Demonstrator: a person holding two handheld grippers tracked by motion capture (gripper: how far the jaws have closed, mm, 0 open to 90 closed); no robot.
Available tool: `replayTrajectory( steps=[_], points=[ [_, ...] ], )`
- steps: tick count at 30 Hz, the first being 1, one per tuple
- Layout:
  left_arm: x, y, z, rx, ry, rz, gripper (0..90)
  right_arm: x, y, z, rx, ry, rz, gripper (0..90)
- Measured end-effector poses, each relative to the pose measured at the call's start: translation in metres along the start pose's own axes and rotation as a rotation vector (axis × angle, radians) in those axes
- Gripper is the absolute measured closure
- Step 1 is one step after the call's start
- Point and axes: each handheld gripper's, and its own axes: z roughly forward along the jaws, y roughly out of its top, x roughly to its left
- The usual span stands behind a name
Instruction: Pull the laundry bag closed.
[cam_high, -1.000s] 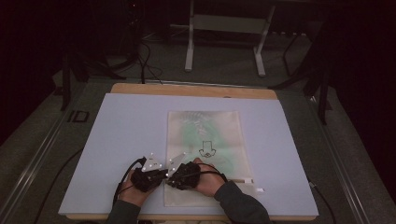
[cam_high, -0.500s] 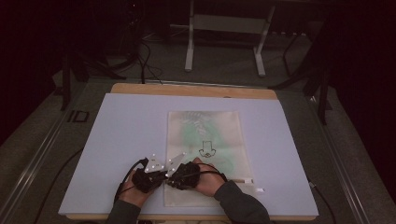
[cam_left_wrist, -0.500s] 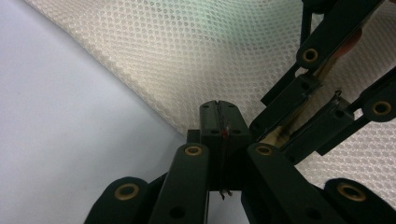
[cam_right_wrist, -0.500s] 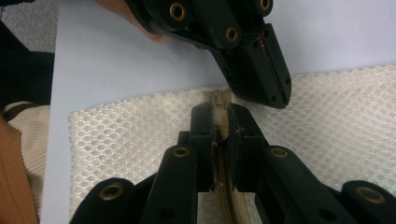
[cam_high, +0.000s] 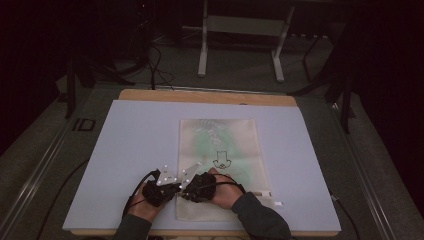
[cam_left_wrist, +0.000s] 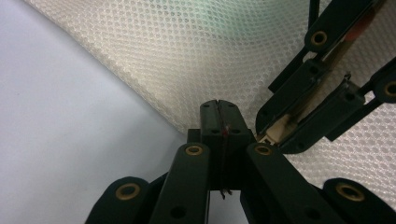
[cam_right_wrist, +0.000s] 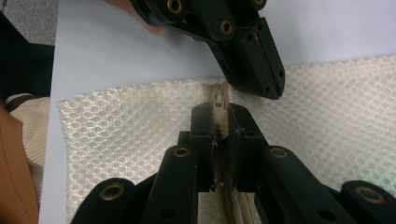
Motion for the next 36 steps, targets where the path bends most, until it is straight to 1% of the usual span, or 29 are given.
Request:
replayTrajectory(
  steps=[2, 7, 9, 12, 13, 15, 16, 17, 19, 22, 25, 27, 36],
  points=[
    [0.000, 0.000, 0.000, 0.000, 0.000, -0.002, 89.8, 0.000, -0.001, 0.000, 0.000, 0.001, 0.011, 82.4],
    [0.000, 0.000, 0.000, 0.000, 0.000, -0.002, 89.8, 0.000, -0.003, -0.003, 0.016, -0.003, -0.006, 82.4],
    [0.001, 0.000, 0.000, -0.001, -0.004, -0.005, 89.8, -0.001, -0.006, -0.005, 0.021, -0.004, -0.005, 82.4],
    [0.001, 0.000, 0.000, 0.002, -0.003, -0.005, 89.7, -0.002, -0.011, -0.008, 0.016, 0.001, 0.013, 82.4],
    [0.000, 0.001, 0.000, 0.003, 0.001, -0.004, 89.7, -0.002, -0.013, -0.008, 0.007, 0.003, 0.018, 82.4],
    [0.001, 0.001, 0.000, 0.003, -0.001, -0.013, 89.5, -0.002, -0.012, -0.007, 0.006, 0.001, 0.014, 82.4],
    [0.002, 0.000, -0.001, -0.004, -0.011, -0.031, 89.5, -0.002, -0.011, -0.007, 0.013, 0.000, 0.011, 82.4],
    [0.003, 0.000, -0.001, -0.008, -0.020, -0.040, 89.5, -0.001, -0.011, -0.007, 0.016, -0.002, 0.011, 82.3],
    [0.003, 0.000, -0.002, -0.012, -0.024, -0.033, 89.2, -0.001, -0.010, -0.007, 0.017, -0.007, 0.004, 82.3],
    [0.000, 0.000, -0.006, -0.025, -0.029, -0.025, 88.8, -0.001, -0.010, -0.006, 0.011, -0.006, 0.007, 82.3],
    [-0.003, 0.000, -0.009, -0.022, -0.041, -0.018, 88.2, 0.000, -0.009, -0.005, 0.003, -0.015, 0.008, 82.3],
    [-0.006, 0.000, -0.010, -0.019, -0.039, -0.013, 87.4, 0.000, -0.009, -0.005, 0.004, -0.015, 0.013, 82.3],
    [-0.005, -0.001, -0.012, -0.031, -0.051, -0.025, 86.2, -0.001, -0.007, -0.004, -0.003, -0.030, 0.015, 82.3]
  ],
)
